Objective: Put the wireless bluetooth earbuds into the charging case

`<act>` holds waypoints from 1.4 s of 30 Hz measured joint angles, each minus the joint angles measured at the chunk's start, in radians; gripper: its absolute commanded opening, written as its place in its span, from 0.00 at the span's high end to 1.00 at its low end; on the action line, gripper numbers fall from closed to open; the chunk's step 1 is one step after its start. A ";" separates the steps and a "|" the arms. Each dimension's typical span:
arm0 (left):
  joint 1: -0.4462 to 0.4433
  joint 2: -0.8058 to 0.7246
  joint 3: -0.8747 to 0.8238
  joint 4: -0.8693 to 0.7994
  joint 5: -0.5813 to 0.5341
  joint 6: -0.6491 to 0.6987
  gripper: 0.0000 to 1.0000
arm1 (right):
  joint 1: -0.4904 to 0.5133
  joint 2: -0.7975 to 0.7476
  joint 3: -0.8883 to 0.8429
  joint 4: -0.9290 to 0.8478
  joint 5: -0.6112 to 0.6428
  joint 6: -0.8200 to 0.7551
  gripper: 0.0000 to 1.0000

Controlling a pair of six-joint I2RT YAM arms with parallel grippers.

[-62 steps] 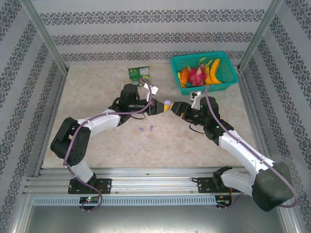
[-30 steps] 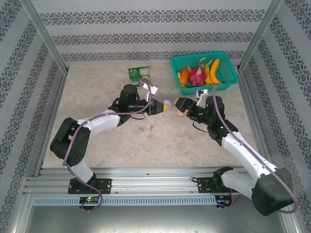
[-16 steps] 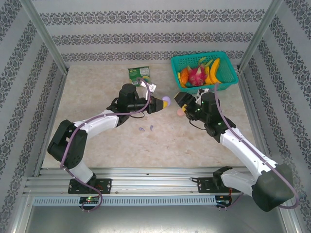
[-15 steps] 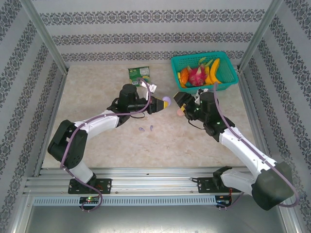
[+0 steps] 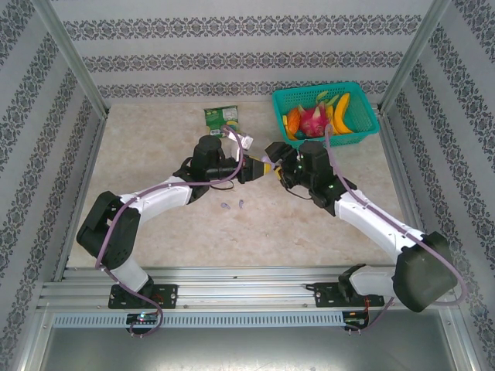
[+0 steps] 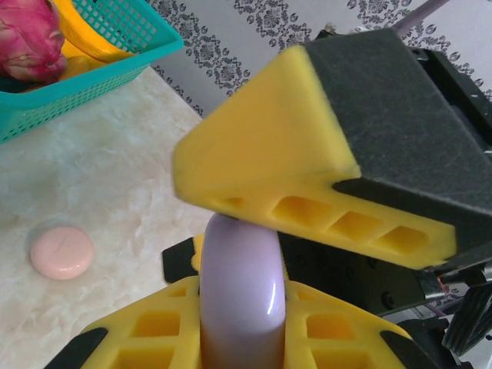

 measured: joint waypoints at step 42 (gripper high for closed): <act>-0.006 0.015 0.005 -0.028 -0.038 0.042 0.57 | 0.023 0.040 0.006 0.037 0.026 0.050 0.64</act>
